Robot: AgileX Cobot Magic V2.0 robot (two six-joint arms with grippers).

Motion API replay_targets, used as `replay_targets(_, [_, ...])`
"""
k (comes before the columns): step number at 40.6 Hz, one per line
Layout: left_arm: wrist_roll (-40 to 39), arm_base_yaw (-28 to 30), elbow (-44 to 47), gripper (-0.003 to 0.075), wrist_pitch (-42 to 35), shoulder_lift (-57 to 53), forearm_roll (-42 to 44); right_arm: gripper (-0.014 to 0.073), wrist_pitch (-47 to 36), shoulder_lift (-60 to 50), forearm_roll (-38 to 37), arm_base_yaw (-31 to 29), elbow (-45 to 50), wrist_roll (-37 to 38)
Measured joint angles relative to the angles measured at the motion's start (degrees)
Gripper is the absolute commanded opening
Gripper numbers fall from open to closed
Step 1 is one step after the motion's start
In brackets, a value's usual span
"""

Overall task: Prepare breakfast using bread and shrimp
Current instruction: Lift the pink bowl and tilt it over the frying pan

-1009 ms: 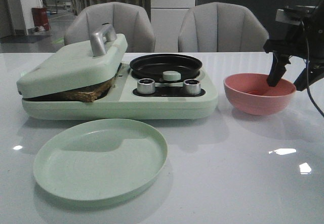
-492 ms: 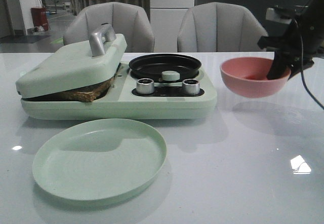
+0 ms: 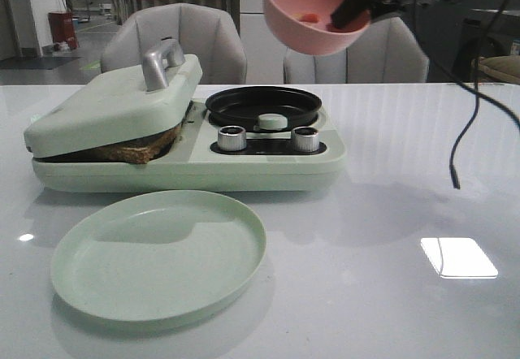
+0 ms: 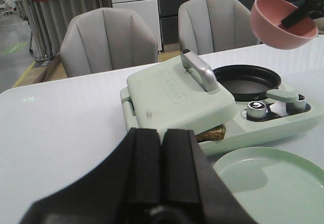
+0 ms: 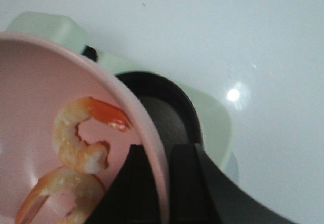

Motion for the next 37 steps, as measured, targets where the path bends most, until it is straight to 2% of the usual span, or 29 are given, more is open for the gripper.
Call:
replay_targets(8, [0.0,0.0,0.0,0.0034,0.0,0.0,0.0,-0.0022,-15.8,0.0,4.6,6.1,2.6,-8.0])
replay_targets(16, [0.0,0.0,0.0,0.0034,0.0,0.0,0.0,-0.0022,-33.4,0.0,6.7,11.4,9.2,-16.6])
replay_targets(23, [0.0,0.0,0.0,0.0034,0.0,0.0,0.0,-0.0015,-47.8,0.2,7.5,14.5,15.4,-18.6])
replay_targets(29, [0.0,0.0,0.0,0.0034,0.0,0.0,0.0,-0.0015,-51.2,0.3,5.4,14.7,18.0,-16.9])
replay_targets(37, [0.0,0.0,0.0,0.0034,0.0,0.0,0.0,-0.0015,-51.9,0.1,-1.5,14.7,18.4,-10.0])
